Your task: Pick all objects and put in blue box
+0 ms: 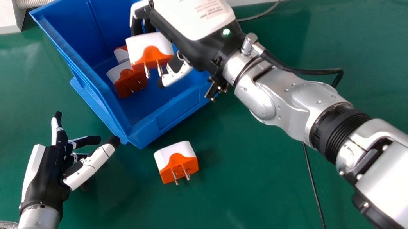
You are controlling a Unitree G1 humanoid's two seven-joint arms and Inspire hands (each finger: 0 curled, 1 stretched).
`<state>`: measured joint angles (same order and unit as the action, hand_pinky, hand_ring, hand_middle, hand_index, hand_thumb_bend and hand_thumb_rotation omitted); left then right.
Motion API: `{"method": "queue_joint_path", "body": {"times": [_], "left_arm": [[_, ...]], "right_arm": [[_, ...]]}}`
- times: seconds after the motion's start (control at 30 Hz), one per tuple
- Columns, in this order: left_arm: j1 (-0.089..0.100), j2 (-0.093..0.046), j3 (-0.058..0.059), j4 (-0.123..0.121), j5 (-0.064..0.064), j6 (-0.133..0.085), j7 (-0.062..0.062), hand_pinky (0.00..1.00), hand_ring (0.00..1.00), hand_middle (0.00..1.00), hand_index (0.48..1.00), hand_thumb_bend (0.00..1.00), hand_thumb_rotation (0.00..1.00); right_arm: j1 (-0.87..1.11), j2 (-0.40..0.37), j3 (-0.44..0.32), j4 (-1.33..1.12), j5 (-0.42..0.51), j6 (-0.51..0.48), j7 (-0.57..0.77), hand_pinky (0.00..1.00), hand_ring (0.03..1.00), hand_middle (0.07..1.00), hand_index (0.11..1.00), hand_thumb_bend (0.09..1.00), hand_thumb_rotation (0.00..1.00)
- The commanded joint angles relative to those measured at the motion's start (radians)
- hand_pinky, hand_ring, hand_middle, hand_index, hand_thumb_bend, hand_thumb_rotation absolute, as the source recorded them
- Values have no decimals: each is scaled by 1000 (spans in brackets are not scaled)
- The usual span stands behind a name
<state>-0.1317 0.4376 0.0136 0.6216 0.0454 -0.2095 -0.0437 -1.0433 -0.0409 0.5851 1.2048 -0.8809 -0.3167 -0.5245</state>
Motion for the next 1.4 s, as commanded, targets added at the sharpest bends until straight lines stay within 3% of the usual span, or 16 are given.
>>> {"method": "queue_joint_path", "body": {"times": [0.0, 0.3, 0.43, 0.47, 0.5, 0.57, 0.6, 0.7, 0.73, 0.83, 1.17, 1.37], "left_arm": [[66, -55, -58, 86, 36, 79, -57, 558, 653, 769, 830, 768, 531], [48, -54, -56, 111, 34, 73, -61, 559, 653, 770, 830, 768, 532], [42, -56, -57, 124, 36, 68, -57, 559, 653, 770, 830, 768, 532], [39, -56, -57, 128, 36, 66, -57, 560, 653, 770, 830, 768, 532], [37, -57, -58, 132, 36, 64, -57, 560, 653, 770, 830, 768, 532], [34, -56, -58, 139, 37, 59, -59, 560, 653, 770, 830, 768, 532], [34, -55, -59, 140, 37, 57, -59, 560, 653, 770, 830, 768, 532], [33, -53, -59, 142, 38, 53, -61, 561, 653, 770, 831, 769, 533], [33, -53, -59, 142, 38, 52, -62, 561, 653, 770, 831, 769, 533], [33, -53, -60, 143, 38, 51, -63, 562, 653, 770, 832, 771, 534], [29, -53, -60, 153, 39, 47, -62, 562, 652, 770, 832, 772, 535], [38, -55, -59, 144, 37, 45, -61, 562, 652, 770, 832, 773, 536]], "right_arm": [[-53, -4, 5, 10, 7, -1, -22, 321, 444, 510, 519, 495, 0], [-52, -3, 9, 21, 26, -34, -14, 316, 435, 499, 530, 494, 0], [-48, -5, 48, 2, -21, 30, -54, 317, 442, 512, 532, 492, 0], [-49, -6, 58, -4, -30, 50, -49, 375, 512, 586, 578, 526, 0], [-51, -7, 64, -10, -35, 67, -38, 375, 512, 586, 578, 526, 0], [-51, -6, 62, -22, -26, 84, -11, 497, 650, 721, 676, 614, 12], [-49, -5, 56, -27, -16, 86, -1, 497, 650, 721, 676, 614, 12], [-41, -2, 43, -37, 7, 78, -1, 644, 804, 857, 794, 711, 41], [-39, -1, 41, -39, 9, 79, -6, 644, 804, 857, 794, 711, 41], [-34, 3, 42, -47, 11, 87, -13, 777, 918, 942, 877, 779, 61], [-23, -3, 35, -77, 30, 87, -12, 886, 993, 996, 935, 830, 75], [29, -40, -3, -183, 64, 72, 2, 903, 999, 1000, 940, 840, 71]]}}
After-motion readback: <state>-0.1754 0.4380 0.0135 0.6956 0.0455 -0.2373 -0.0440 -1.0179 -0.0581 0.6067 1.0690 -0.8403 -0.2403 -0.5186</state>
